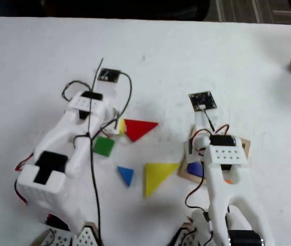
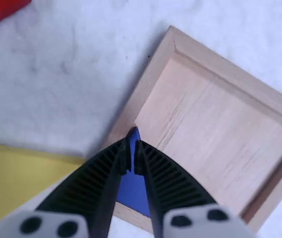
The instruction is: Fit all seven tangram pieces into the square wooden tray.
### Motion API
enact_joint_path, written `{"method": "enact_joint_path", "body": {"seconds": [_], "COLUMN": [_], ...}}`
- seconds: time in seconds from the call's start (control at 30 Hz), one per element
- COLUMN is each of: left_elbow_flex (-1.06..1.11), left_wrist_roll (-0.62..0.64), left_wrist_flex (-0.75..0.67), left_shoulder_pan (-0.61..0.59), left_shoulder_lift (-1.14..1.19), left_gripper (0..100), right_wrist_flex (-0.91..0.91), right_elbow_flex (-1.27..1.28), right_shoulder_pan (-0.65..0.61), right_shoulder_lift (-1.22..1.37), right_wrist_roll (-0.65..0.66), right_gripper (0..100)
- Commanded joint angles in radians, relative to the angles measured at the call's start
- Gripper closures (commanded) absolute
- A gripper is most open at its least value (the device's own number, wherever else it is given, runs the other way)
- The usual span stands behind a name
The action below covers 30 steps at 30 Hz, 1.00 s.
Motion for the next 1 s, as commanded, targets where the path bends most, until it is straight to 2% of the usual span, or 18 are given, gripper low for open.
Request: {"method": "enact_joint_path", "body": {"seconds": [0.0,0.1,0.3,0.43,0.57,0.8,0.87,0.97], "left_elbow_flex": [-0.083,-0.123,-0.115,-0.107,-0.127,-0.138,-0.138,-0.138], "left_wrist_roll": [0.003,0.009,0.112,0.236,0.305,0.319,0.321,0.310], "left_wrist_flex": [-0.002,-0.002,0.005,0.052,0.097,0.054,0.055,0.063], "left_shoulder_pan": [-0.012,-0.010,-0.005,-0.007,-0.004,0.024,0.024,0.024], "left_shoulder_lift": [-0.001,0.001,0.012,0.053,0.064,0.081,0.084,0.084], "left_gripper": [77,77,77,77,77,77,80,89], "right_wrist_flex": [-0.012,-0.012,-0.012,-0.012,-0.012,-0.012,-0.012,-0.012], "right_elbow_flex": [-0.008,-0.008,-0.008,-0.008,-0.008,-0.008,-0.008,-0.008], "right_shoulder_pan": [0.002,0.002,0.002,0.002,0.001,0.001,0.001,0.001], "right_shoulder_lift": [-0.030,-0.030,-0.030,-0.030,-0.030,-0.030,-0.030,-0.030], "right_wrist_roll": [-0.008,-0.008,-0.006,-0.005,-0.003,-0.002,-0.002,-0.003], "right_gripper": [98.1,98.1,98.1,98.1,98.0,98.0,98.0,98.0]}}
